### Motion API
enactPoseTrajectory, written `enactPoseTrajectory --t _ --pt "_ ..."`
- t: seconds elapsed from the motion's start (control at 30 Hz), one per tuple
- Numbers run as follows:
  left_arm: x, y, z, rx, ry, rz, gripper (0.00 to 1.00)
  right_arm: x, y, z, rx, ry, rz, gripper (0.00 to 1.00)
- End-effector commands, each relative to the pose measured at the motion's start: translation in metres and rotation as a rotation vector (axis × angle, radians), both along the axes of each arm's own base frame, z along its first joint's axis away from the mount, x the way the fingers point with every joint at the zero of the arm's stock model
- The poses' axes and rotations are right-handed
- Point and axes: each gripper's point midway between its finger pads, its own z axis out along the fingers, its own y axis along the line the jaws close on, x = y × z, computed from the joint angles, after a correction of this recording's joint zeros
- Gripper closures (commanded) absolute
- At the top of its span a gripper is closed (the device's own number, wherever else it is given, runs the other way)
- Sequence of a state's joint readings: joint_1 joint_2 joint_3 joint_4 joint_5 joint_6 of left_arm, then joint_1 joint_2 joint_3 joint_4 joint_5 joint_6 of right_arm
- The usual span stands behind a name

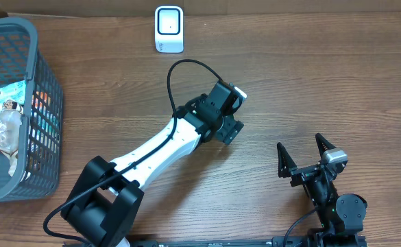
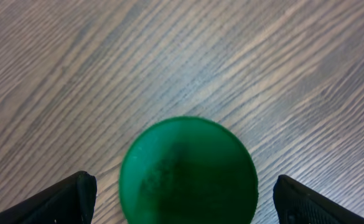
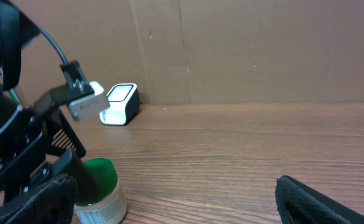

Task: Scan the item barcode
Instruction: 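Lower the jar onto the table center and open the left gripper, then reach the left gripper into the basket and grasp the clear snack bag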

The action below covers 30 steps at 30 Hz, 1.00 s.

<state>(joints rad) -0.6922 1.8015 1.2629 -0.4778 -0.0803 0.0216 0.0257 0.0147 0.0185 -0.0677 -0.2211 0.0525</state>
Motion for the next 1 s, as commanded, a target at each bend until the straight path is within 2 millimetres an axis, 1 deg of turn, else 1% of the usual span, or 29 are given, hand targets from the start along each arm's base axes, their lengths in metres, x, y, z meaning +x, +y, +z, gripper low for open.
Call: enactPoseTrajectory --t 0.0,0.07,0.1,0.13,0.23,0.33,0.5,0.57,0.67,0.77,0.87,0.97 --pt "0.022 -0.002 0.042 -0.086 -0.052 0.089 0.07 0.000 -0.001 -0.001 0.003 -0.006 -0.004 0.00" --pt "0.028 0.001 0.066 -0.114 -0.058 0.129 0.07 0.000 -0.001 -0.001 0.003 -0.006 -0.004 0.00" --pt "0.032 0.005 0.083 -0.131 -0.061 0.156 0.08 0.000 -0.001 -0.001 0.003 -0.006 -0.004 0.00" --pt "0.034 0.009 0.094 -0.140 -0.062 0.176 0.07 0.000 -0.001 -0.001 0.003 -0.006 -0.004 0.00" --pt "0.040 0.027 0.128 -0.160 -0.052 0.247 0.09 0.000 -0.001 -0.001 0.003 -0.006 -0.004 0.00" --pt "0.042 0.054 0.161 -0.172 -0.032 0.336 0.11 0.000 -0.001 -0.001 0.003 -0.006 -0.004 0.00" --pt "0.043 0.107 0.213 -0.180 -0.040 0.454 0.14 0.000 -0.001 -0.001 0.003 -0.006 -0.004 0.00" --pt "0.042 0.130 0.236 -0.193 -0.062 0.501 0.14 0.000 -0.001 -0.001 0.003 -0.006 -0.004 0.00" --pt "0.040 0.171 0.270 -0.219 -0.112 0.587 0.14 0.000 -0.001 -0.001 0.003 -0.006 -0.004 0.00" --pt "0.033 0.221 0.300 -0.253 -0.162 0.714 0.13 0.000 -0.001 -0.001 0.003 -0.006 -0.004 0.00" --pt "0.023 0.272 0.319 -0.274 -0.205 0.846 0.13 0.000 -0.001 -0.001 0.003 -0.006 -0.004 0.00" --pt "0.008 0.326 0.329 -0.289 -0.233 0.985 0.12 0.000 -0.001 -0.001 0.003 -0.006 -0.004 0.00"
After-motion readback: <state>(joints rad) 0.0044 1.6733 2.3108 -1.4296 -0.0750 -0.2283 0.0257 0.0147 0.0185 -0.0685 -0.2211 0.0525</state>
